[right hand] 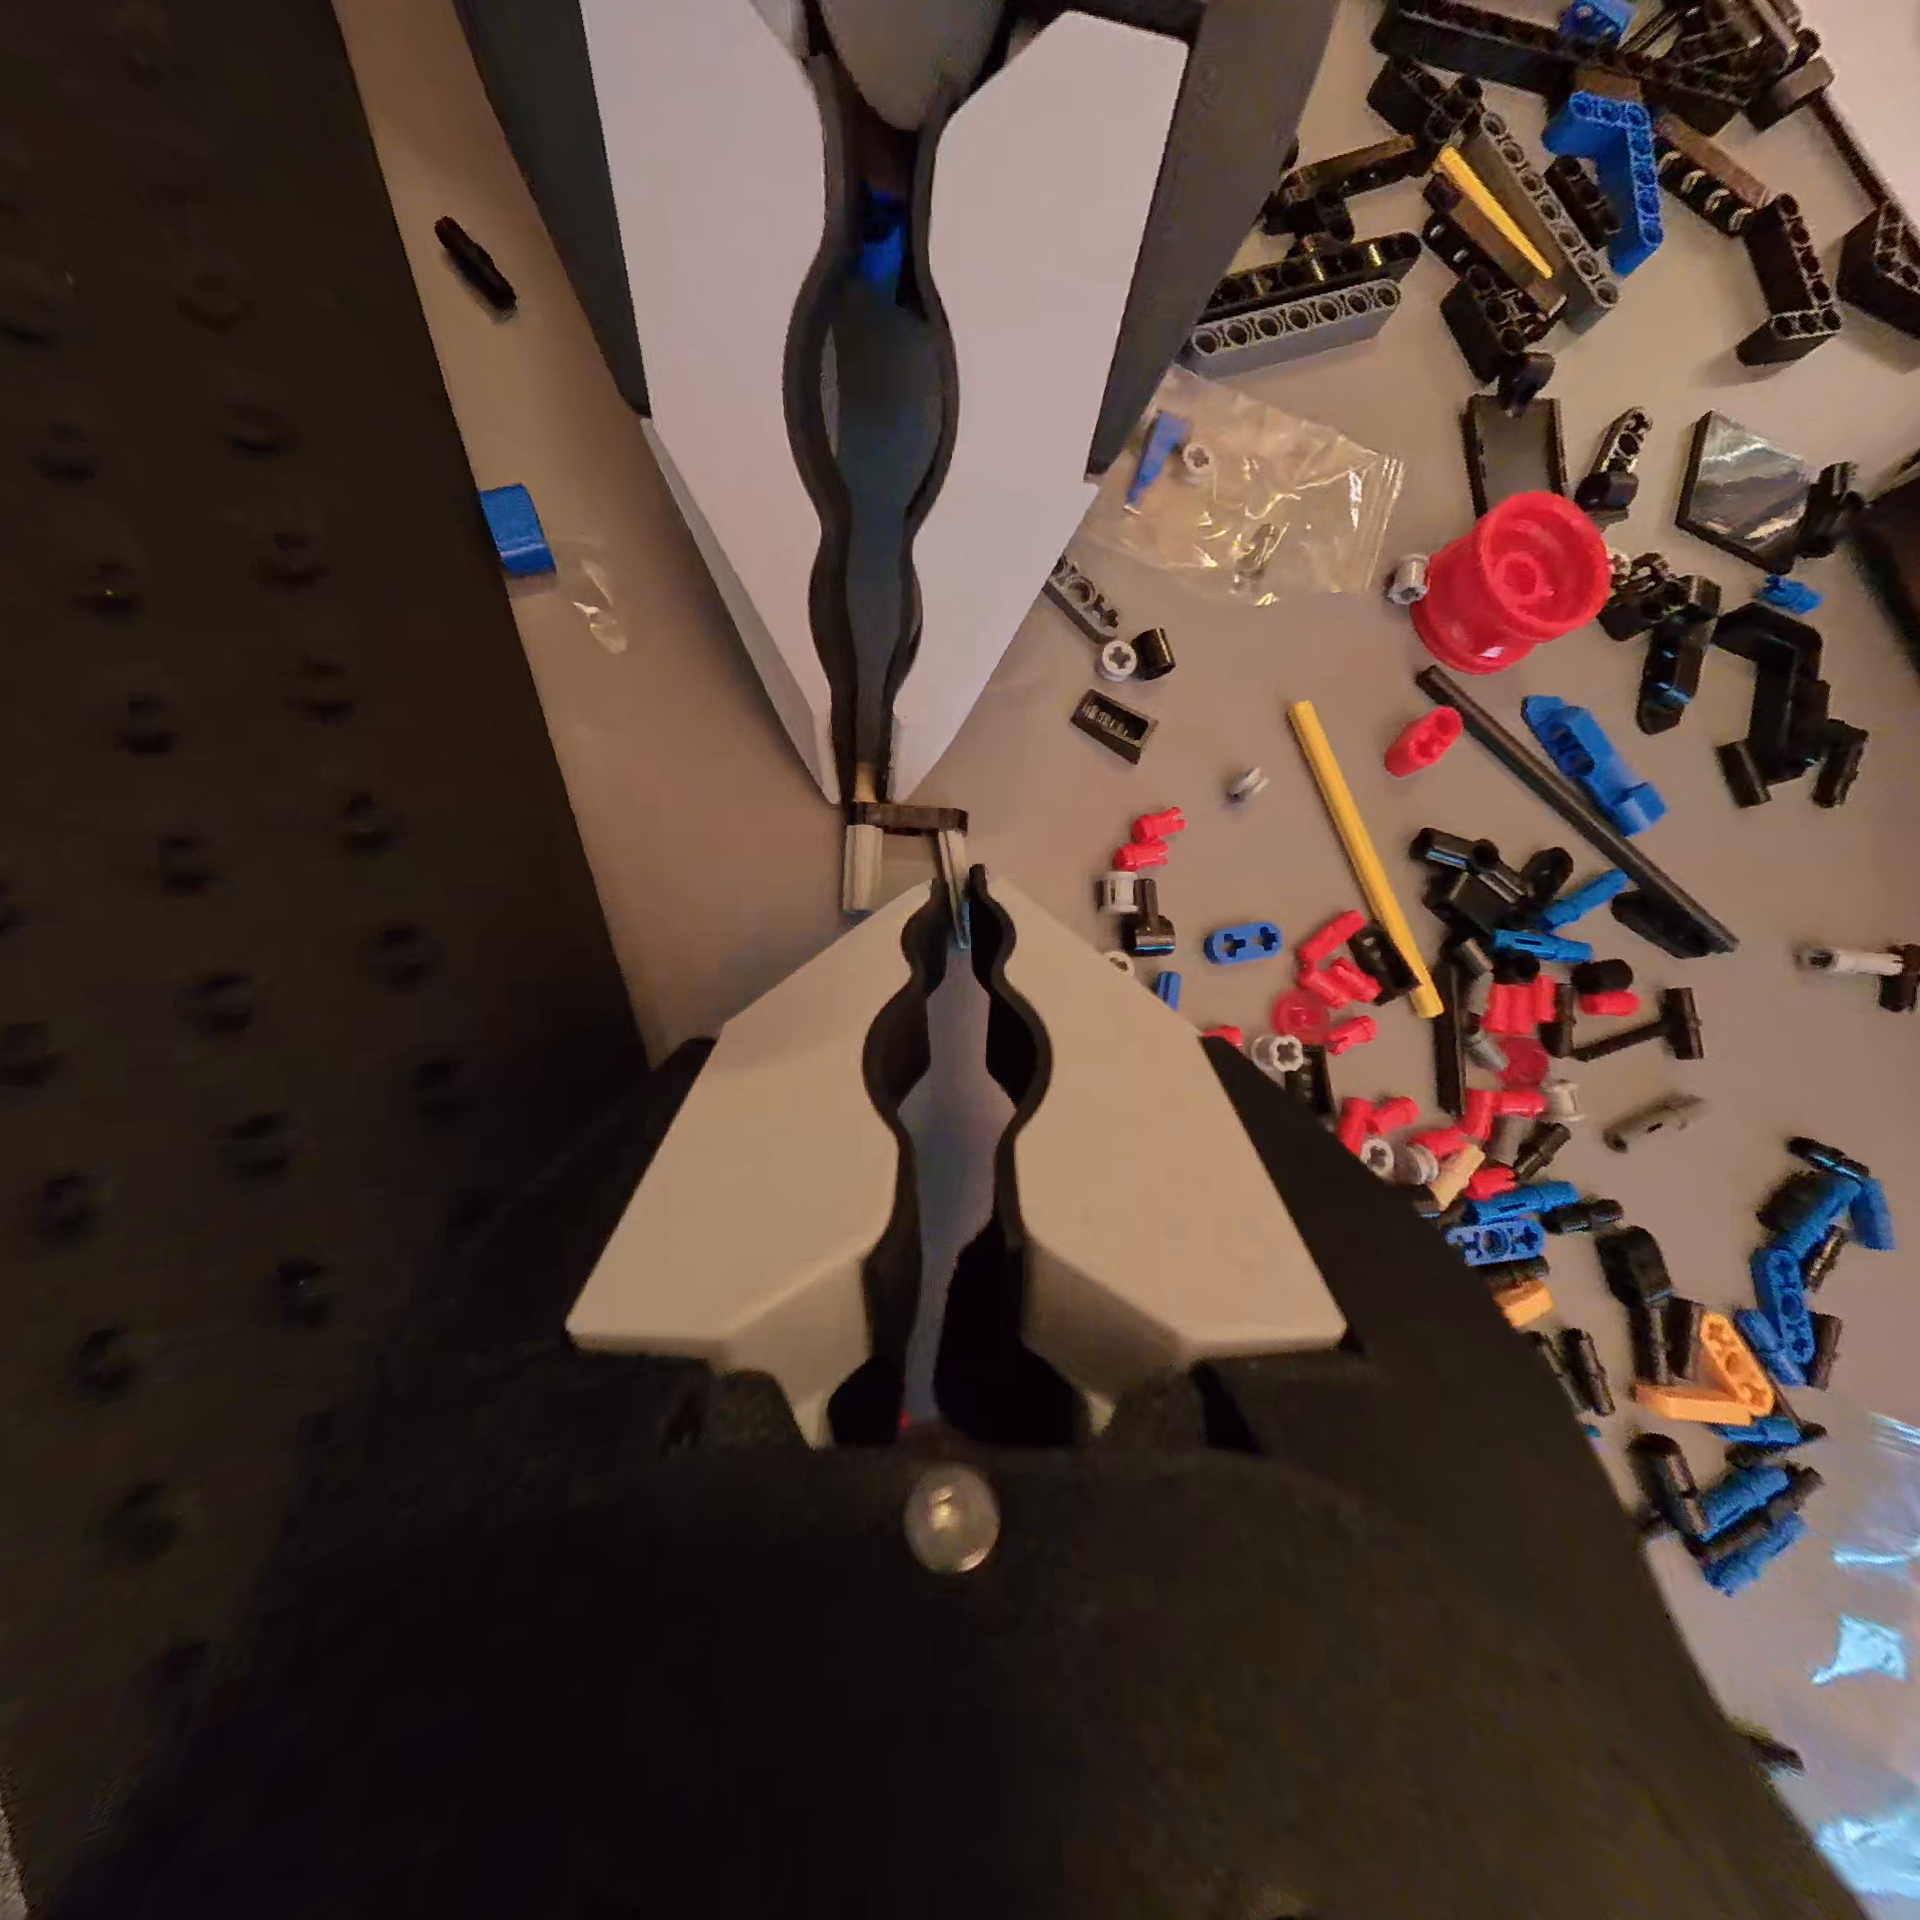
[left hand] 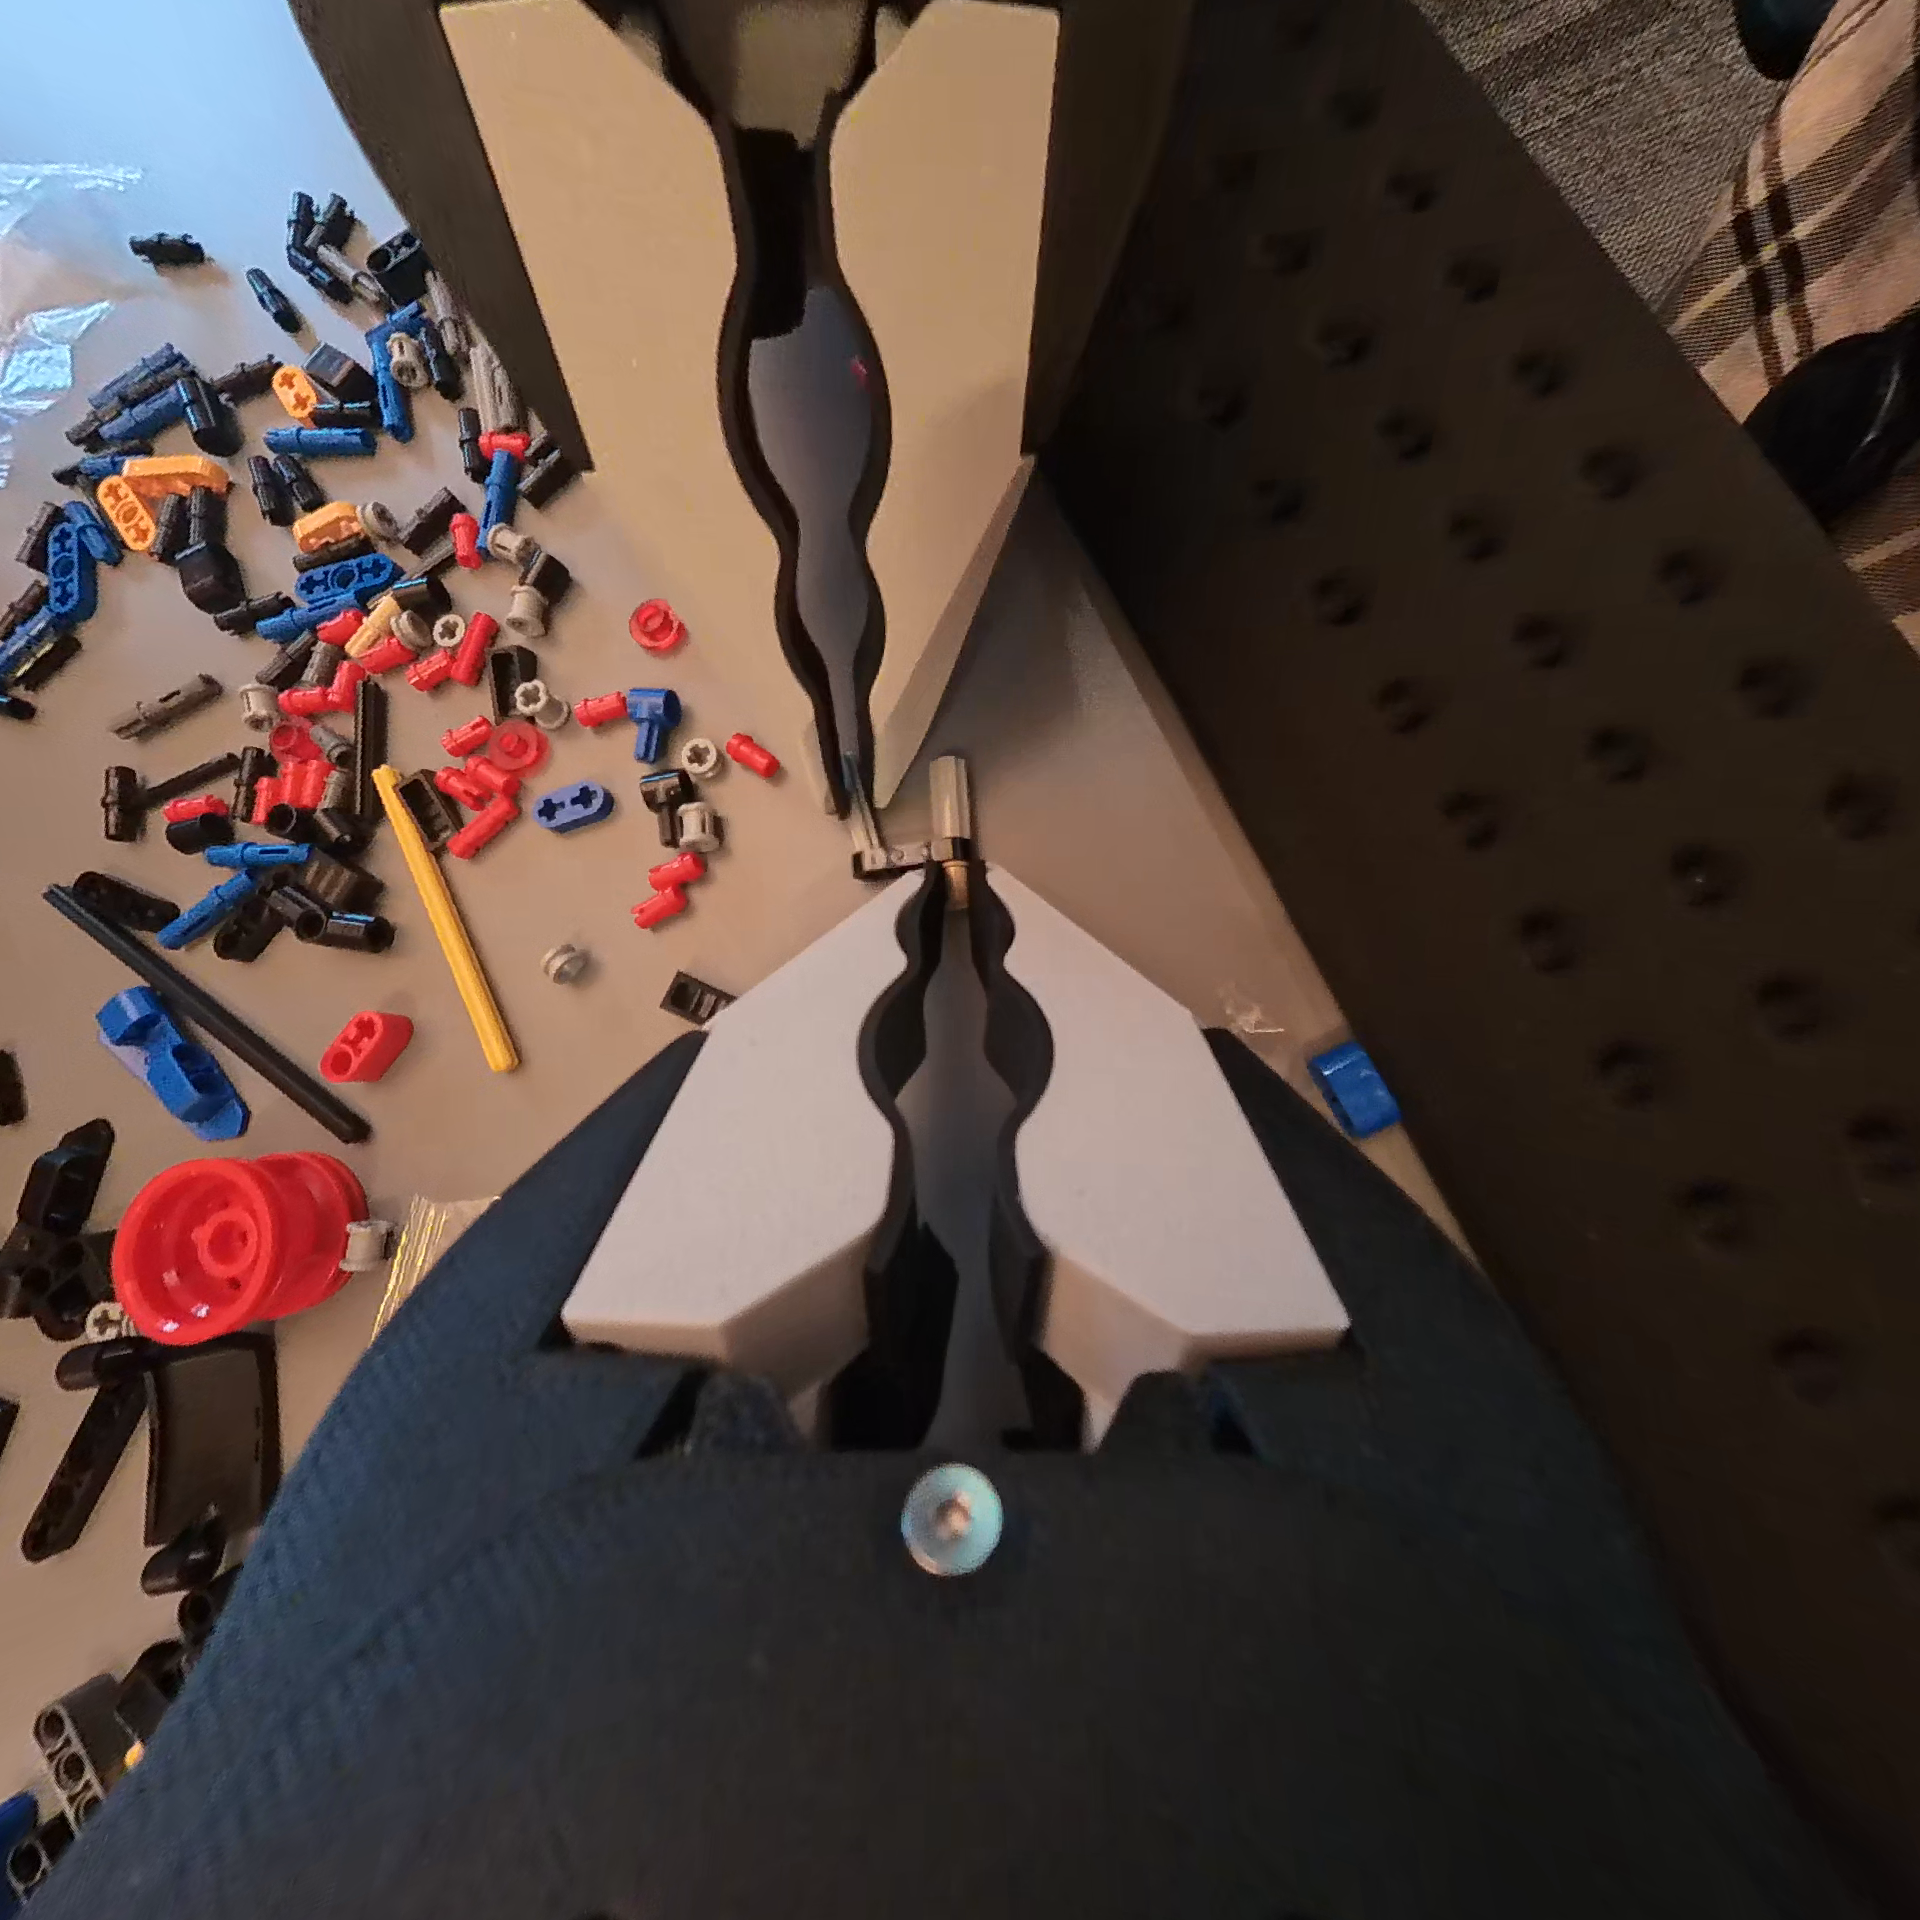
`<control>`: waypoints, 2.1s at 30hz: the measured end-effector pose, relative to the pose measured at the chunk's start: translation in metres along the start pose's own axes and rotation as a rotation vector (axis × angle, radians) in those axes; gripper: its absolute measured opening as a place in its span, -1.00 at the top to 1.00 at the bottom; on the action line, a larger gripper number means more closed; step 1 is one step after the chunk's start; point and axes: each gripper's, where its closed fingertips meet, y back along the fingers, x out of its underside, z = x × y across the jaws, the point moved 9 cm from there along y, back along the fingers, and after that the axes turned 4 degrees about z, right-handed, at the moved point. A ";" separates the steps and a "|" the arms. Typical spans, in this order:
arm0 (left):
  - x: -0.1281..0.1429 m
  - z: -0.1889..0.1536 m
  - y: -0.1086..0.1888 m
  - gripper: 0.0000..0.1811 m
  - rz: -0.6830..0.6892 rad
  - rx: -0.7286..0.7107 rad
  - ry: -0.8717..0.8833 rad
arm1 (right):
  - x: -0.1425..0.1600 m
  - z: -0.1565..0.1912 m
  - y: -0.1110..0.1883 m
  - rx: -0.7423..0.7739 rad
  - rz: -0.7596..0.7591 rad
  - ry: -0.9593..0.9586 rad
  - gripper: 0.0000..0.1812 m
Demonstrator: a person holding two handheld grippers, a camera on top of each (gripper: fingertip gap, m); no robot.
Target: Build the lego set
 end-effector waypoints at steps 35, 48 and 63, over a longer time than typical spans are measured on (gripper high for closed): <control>0.000 0.001 0.003 0.89 0.042 -0.019 0.073 | 0.001 -0.011 -0.004 -0.104 -0.078 0.156 0.98; 0.000 -0.001 0.004 0.78 0.049 -0.073 0.106 | -0.001 -0.003 -0.004 -0.031 -0.073 0.103 0.98; 0.001 -0.002 0.003 0.78 0.030 -0.055 0.109 | -0.009 0.003 -0.007 0.001 -0.077 0.110 1.00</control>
